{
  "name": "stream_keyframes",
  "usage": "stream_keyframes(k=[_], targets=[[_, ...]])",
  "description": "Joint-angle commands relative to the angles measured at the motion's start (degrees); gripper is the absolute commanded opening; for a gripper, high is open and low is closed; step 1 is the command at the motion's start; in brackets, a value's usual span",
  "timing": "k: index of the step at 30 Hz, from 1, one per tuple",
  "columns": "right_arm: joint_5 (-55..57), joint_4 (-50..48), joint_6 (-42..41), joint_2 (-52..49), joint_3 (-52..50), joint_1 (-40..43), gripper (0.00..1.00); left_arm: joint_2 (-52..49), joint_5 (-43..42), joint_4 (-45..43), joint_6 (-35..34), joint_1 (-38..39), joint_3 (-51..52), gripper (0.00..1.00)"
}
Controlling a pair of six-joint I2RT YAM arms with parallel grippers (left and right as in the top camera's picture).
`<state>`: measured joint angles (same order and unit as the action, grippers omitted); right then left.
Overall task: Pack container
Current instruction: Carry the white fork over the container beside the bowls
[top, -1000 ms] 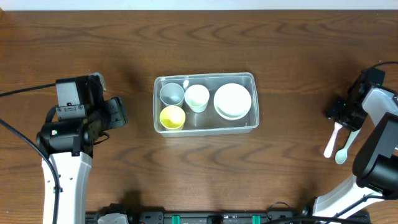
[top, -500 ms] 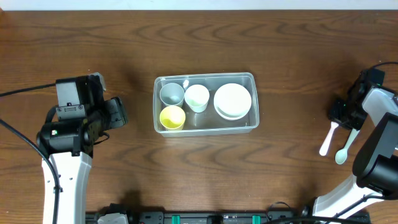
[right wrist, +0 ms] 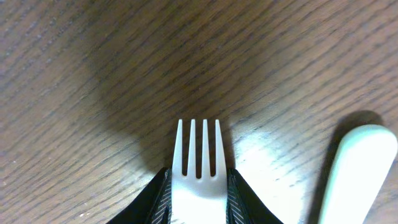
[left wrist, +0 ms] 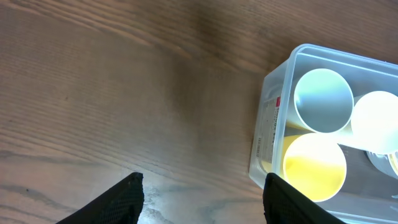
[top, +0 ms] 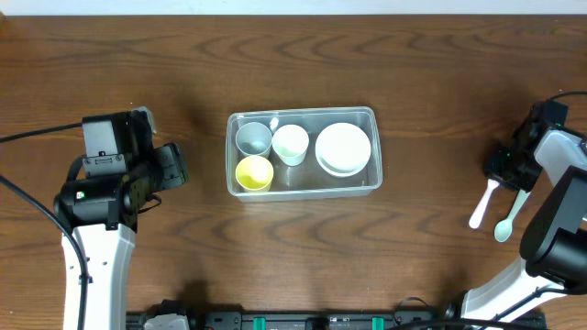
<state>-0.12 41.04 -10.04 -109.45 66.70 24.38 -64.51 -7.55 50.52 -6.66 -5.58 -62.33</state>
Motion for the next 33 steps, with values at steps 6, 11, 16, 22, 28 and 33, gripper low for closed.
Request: stream_keyframes(k=[6, 11, 16, 22, 28, 33], targets=[[-12.28, 0.81, 2.56, 6.29, 2.64, -3.1, 0.01, -0.24, -0.39, -0.07, -0.31, -0.2, -0.02, 0.62], [-12.59, 0.74, 7.76, 15.8, 7.54, -9.92, 0.01, -0.24, -0.39, -0.07, -0.31, -0.2, -0.02, 0.62], [-12.5, 0.26, 17.11, 23.1, 12.26, -22.14, 0.01, -0.24, -0.39, -0.07, -0.31, -0.2, -0.02, 0.62], [-12.15, 0.07, 31.89, 24.11, 13.22, -40.02, 0.01, -0.24, -0.39, -0.04, -0.31, -0.2, -0.02, 0.62], [-12.15, 0.33, 42.69, 21.55, 13.2, -51.49, 0.01, -0.24, -0.39, -0.04, -0.31, -0.2, -0.02, 0.62], [-12.2, 1.16, 48.39, 18.36, 13.2, -57.0, 0.01, -0.24, -0.39, -0.07, -0.31, -0.2, -0.02, 0.62]])
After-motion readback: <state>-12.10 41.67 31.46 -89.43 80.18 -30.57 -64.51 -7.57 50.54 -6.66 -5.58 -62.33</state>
